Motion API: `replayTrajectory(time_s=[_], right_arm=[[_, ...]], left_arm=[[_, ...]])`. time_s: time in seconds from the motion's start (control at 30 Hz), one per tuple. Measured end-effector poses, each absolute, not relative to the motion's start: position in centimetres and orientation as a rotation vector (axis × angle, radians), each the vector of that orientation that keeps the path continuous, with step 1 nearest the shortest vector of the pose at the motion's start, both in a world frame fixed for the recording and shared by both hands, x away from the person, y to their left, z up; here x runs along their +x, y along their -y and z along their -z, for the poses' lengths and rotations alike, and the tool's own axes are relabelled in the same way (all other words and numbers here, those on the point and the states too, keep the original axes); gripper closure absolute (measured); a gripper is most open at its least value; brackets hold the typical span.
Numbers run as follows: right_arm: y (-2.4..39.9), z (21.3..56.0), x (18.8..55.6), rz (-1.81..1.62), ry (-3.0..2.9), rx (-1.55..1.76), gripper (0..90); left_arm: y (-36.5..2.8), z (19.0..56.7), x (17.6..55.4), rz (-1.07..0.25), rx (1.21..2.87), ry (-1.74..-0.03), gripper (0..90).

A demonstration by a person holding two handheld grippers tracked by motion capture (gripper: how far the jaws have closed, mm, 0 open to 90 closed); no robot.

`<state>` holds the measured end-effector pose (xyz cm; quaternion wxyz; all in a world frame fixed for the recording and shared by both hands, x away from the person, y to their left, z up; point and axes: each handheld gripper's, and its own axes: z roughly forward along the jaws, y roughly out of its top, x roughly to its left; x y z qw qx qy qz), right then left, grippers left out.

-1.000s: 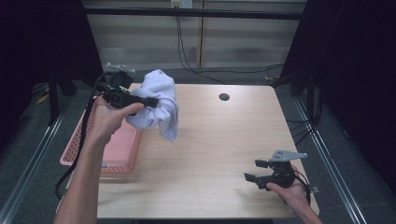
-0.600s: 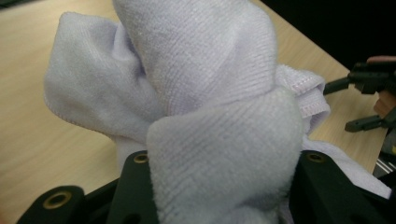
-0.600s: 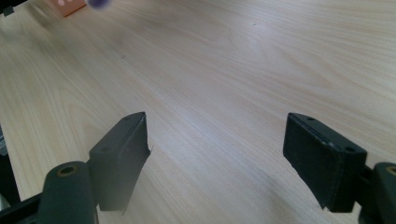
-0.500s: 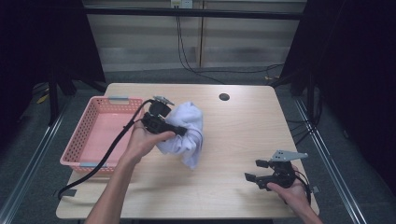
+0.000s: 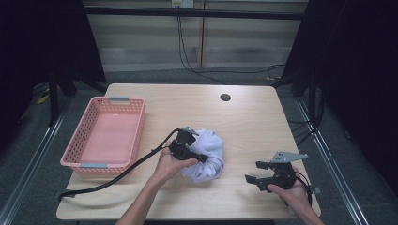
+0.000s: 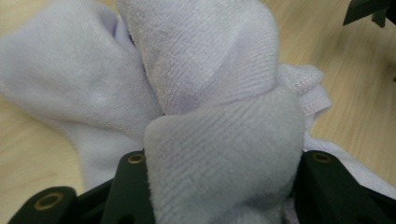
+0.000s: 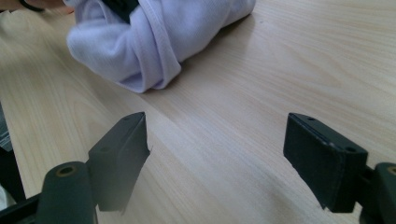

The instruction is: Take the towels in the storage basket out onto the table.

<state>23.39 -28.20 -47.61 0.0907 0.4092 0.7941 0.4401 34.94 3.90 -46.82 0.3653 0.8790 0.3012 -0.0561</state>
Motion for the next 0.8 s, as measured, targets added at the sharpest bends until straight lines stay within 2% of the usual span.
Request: replayTrajectory(time_s=[0.13,0.27,0.3,0.33,0.4,0.7,0.73,0.8], right_arm=[[28.1,47.6,23.4,-1.311,-2.362,1.211,21.7],[27.9,47.7,23.7,-1.297,-2.367,1.214,21.5],[27.8,47.7,23.7,-1.300,-2.367,1.211,21.4],[27.8,47.7,23.7,-1.302,-2.369,1.211,21.5],[27.7,47.7,23.8,-1.304,-2.367,1.214,21.4],[26.8,46.4,24.5,-1.310,-2.333,1.186,20.1],[26.1,45.8,25.0,-1.324,-2.334,1.164,20.4],[25.3,45.4,25.5,-1.331,-2.345,1.131,22.1]], left_arm=[[-3.8,47.0,34.6,0.115,2.247,-0.770,48.6],[-4.5,47.1,34.8,0.127,2.229,-0.769,24.8],[-5.4,47.0,34.9,0.164,2.184,-0.788,22.0],[-5.4,47.0,34.9,0.164,2.184,-0.788,21.8],[-7.2,46.3,34.7,0.162,2.142,-0.807,15.5],[-10.8,43.3,31.9,0.071,2.097,-0.766,17.0],[-11.1,43.1,31.4,0.064,2.094,-0.757,23.2],[-12.2,42.7,30.2,0.032,2.069,-0.783,24.5]])
